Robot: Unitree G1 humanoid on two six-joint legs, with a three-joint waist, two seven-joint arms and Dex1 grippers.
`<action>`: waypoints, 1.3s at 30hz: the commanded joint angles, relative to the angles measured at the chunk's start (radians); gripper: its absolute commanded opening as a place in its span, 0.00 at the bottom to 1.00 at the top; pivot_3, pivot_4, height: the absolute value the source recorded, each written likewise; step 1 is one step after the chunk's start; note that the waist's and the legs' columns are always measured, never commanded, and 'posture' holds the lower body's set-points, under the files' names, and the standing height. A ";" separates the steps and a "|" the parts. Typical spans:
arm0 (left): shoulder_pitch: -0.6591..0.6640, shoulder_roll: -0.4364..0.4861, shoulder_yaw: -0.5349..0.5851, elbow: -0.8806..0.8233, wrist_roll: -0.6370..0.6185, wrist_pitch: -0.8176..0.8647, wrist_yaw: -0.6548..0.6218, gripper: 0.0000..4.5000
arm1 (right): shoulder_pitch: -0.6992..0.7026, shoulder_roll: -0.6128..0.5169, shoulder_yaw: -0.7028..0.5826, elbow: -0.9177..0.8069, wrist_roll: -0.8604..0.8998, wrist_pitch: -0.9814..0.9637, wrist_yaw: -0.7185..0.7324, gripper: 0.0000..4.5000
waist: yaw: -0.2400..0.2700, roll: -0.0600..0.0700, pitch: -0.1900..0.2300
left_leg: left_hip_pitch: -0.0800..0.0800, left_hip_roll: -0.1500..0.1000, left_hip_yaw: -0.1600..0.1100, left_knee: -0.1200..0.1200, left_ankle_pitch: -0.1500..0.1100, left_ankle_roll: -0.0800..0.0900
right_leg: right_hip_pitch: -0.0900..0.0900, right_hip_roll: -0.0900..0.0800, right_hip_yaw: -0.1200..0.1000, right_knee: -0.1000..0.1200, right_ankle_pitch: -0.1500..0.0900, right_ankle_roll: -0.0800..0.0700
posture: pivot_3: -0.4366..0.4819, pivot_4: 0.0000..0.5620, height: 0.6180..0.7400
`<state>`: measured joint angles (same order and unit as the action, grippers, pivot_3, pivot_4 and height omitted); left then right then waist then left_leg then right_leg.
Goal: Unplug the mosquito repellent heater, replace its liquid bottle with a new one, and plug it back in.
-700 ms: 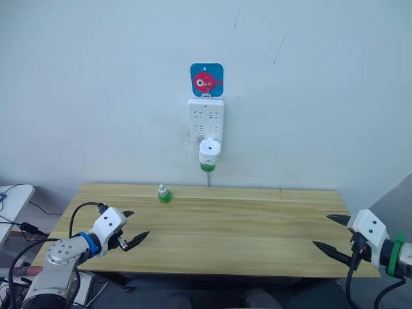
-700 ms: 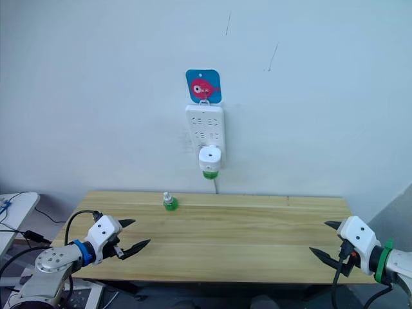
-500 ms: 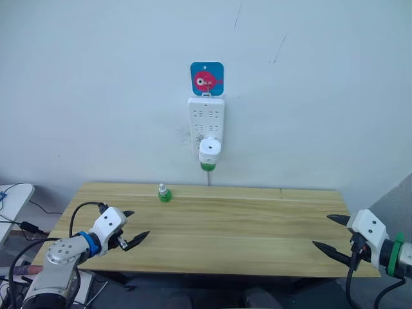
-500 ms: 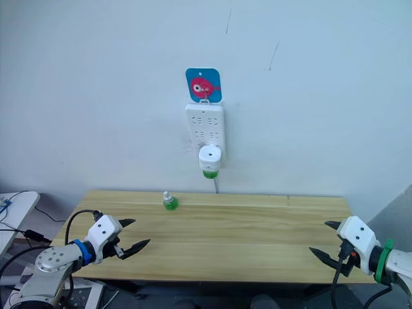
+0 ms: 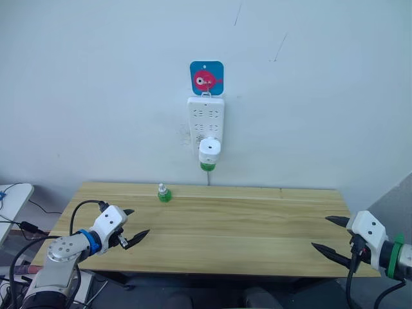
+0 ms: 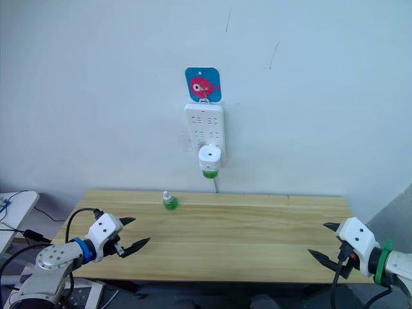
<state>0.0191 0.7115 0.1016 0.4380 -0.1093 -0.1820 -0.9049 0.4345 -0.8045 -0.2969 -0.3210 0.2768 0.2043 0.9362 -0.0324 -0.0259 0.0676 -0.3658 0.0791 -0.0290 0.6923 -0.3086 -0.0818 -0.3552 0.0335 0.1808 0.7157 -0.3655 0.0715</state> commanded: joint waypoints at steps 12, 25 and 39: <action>0.024 0.031 0.054 -0.087 -0.088 0.049 -0.061 1.00 | -0.001 -0.001 -0.027 -0.008 0.013 -0.017 0.005 0.99 | 0.000 0.003 0.008 | -0.001 0.000 0.000 0.000 0.000 0.000 | -0.001 0.000 0.000 0.000 0.000 0.000 | 0.51 0.09 0.65; 0.029 0.041 0.084 -0.302 -0.167 0.218 -0.042 1.00 | -0.007 0.051 -0.024 -0.127 0.035 -0.015 -0.045 0.99 | -0.002 0.001 0.053 | -0.003 0.000 0.000 0.000 0.000 0.000 | -0.002 0.000 0.000 0.000 0.000 0.000 | 0.46 0.21 0.65; -0.328 0.001 0.069 -0.528 -0.358 0.660 0.015 0.87 | -0.176 0.157 0.072 -0.519 0.156 0.214 -0.266 1.00 | -0.009 0.009 0.110 | -0.030 0.000 -0.008 0.004 0.000 0.000 | -0.019 0.000 -0.006 0.000 0.007 -0.001 | 0.37 0.34 0.65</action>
<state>-0.2922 0.7160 0.1594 -0.0732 -0.4410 0.4547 -0.8979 0.2602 -0.6523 -0.2152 -0.7981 0.4148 0.4039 0.6911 -0.0416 -0.0167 0.1780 -0.3958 0.0787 -0.0386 0.6966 -0.3085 -0.0821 -0.3740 0.0340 0.1734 0.7161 -0.3591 0.0702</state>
